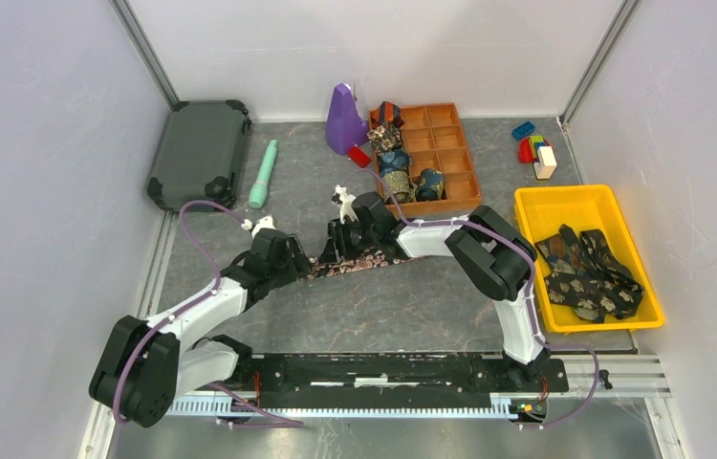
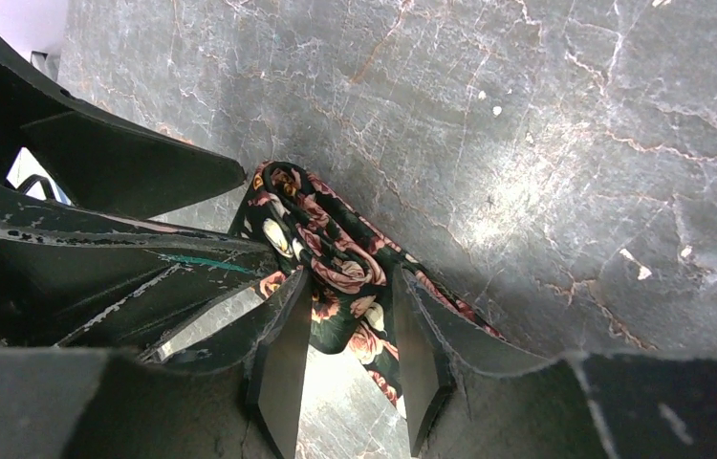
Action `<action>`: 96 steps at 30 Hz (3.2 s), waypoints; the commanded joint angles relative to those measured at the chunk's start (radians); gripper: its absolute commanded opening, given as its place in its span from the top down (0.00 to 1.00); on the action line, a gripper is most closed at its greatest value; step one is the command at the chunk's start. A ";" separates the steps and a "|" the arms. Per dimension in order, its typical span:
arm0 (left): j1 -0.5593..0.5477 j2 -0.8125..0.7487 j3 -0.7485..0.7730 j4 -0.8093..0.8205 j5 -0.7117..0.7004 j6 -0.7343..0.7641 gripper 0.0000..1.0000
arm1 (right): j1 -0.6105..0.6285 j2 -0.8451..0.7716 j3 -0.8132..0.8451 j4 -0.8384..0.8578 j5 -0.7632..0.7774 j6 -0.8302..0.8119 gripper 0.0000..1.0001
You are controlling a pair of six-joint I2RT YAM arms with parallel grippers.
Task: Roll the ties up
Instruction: Roll the tie at the center of the board.
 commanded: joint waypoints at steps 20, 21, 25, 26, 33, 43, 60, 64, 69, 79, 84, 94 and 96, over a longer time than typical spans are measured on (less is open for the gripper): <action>0.005 -0.002 -0.004 0.140 0.126 0.093 0.25 | -0.002 0.063 -0.076 0.099 0.003 -0.015 0.66; 0.004 0.000 -0.006 0.140 0.125 0.092 0.25 | -0.002 0.065 -0.075 0.099 0.002 -0.016 0.66; 0.006 0.007 -0.012 0.140 0.108 0.073 0.27 | -0.002 0.072 -0.079 0.099 0.002 -0.020 0.67; 0.006 0.009 -0.014 0.141 0.103 0.064 0.28 | -0.002 0.073 -0.080 0.100 0.001 -0.021 0.67; 0.009 -0.001 -0.048 0.138 0.045 -0.022 0.30 | -0.002 0.081 -0.086 0.099 0.003 -0.023 0.68; 0.032 0.033 -0.093 0.258 0.120 -0.064 0.44 | -0.002 0.088 -0.078 0.091 0.006 -0.025 0.69; 0.036 -0.013 -0.106 0.255 0.102 -0.022 0.76 | -0.002 0.070 -0.071 0.091 0.008 -0.025 0.65; 0.033 -0.001 -0.077 0.217 0.088 -0.015 0.80 | -0.002 0.033 -0.039 0.056 0.012 -0.043 0.61; 0.032 0.000 -0.050 0.174 0.075 -0.003 0.81 | -0.007 -0.039 -0.025 0.012 0.031 -0.076 0.54; 0.027 -0.001 -0.031 0.149 0.086 0.025 0.83 | -0.037 -0.124 -0.205 0.108 0.058 -0.088 0.57; 0.023 -0.007 -0.031 0.149 0.088 0.027 0.83 | -0.037 -0.147 -0.299 0.172 0.071 -0.051 0.61; -0.039 -0.024 0.012 0.052 0.024 0.056 0.84 | -0.016 -0.226 -0.347 0.177 0.129 -0.015 0.63; -0.068 -0.032 0.029 0.016 -0.020 0.063 0.84 | -0.017 -0.241 -0.326 0.154 0.136 -0.028 0.62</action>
